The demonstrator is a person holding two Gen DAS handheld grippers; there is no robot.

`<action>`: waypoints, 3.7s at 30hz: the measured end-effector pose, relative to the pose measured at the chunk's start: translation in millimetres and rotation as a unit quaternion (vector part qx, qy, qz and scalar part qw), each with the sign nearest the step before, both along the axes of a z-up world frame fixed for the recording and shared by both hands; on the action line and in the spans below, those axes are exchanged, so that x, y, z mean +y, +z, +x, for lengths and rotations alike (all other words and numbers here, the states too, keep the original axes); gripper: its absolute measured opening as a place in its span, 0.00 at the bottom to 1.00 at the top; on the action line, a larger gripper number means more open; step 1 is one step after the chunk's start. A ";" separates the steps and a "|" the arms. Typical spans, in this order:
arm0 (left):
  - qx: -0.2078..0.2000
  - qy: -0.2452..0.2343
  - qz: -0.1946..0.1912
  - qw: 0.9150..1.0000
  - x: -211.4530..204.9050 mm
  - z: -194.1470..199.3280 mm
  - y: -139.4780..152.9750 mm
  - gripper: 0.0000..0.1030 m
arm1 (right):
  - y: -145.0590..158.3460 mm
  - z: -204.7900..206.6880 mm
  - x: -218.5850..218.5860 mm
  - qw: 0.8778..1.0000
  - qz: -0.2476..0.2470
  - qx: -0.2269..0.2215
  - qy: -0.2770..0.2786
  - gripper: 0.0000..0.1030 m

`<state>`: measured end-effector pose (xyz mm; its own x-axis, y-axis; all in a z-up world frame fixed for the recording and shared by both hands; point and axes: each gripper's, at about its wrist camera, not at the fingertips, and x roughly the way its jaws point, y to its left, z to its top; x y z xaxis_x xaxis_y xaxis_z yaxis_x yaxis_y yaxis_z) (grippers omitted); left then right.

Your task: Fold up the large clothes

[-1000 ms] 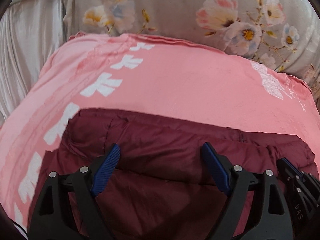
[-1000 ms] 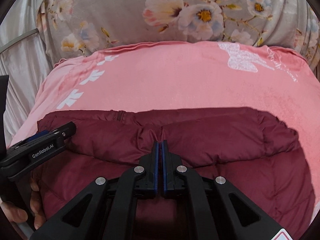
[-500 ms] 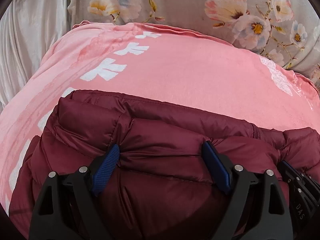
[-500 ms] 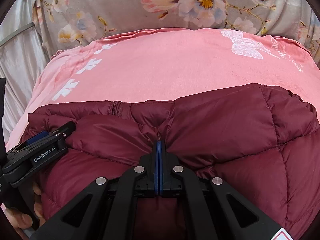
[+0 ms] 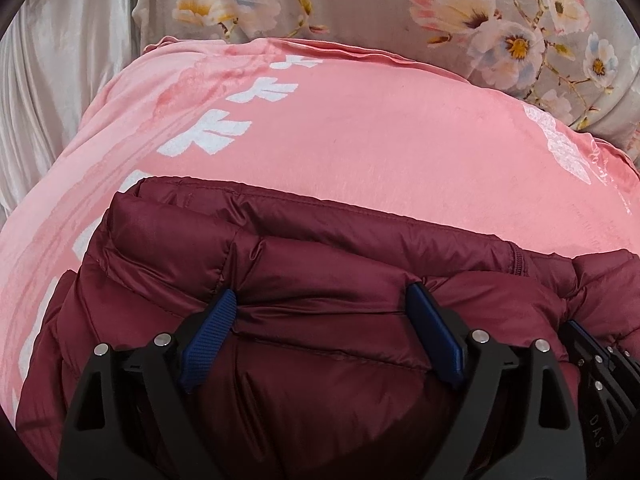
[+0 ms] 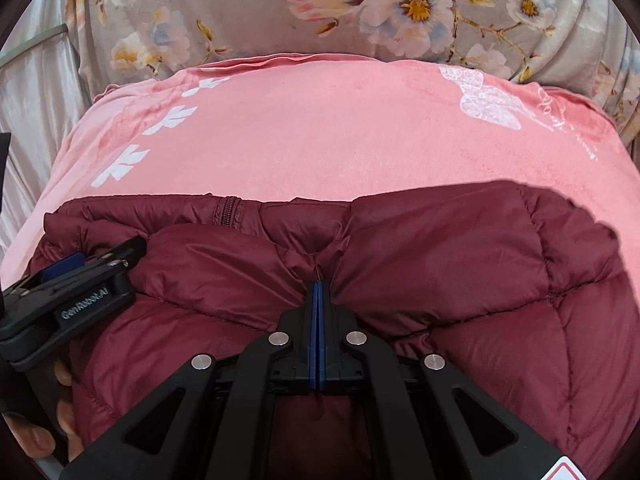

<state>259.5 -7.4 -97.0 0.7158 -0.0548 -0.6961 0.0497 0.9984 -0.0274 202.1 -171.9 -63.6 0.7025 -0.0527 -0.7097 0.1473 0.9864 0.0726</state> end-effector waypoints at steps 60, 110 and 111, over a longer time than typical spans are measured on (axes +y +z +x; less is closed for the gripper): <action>-0.004 -0.085 -0.193 0.978 89.5 -140.7 116.5 0.16 | -21.0 -173.5 41.2 0.994 0.073 -0.027 0.075 0.00; 0.085 -0.258 -0.022 0.962 -254.3 -154.4 32.9 0.15 | -56.4 -304.7 -100.6 0.988 0.140 -0.032 -0.063 0.04; 0.084 -0.257 -0.020 0.963 -255.4 -154.2 32.1 0.15 | -56.3 -305.0 -99.8 0.988 0.138 -0.031 -0.061 0.04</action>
<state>105.3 -262.8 -64.9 0.4642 -0.4010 -0.7897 0.5284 0.8410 -0.1164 -103.0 -271.7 -119.9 0.7459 0.0500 -0.6642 0.2507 0.9028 0.3494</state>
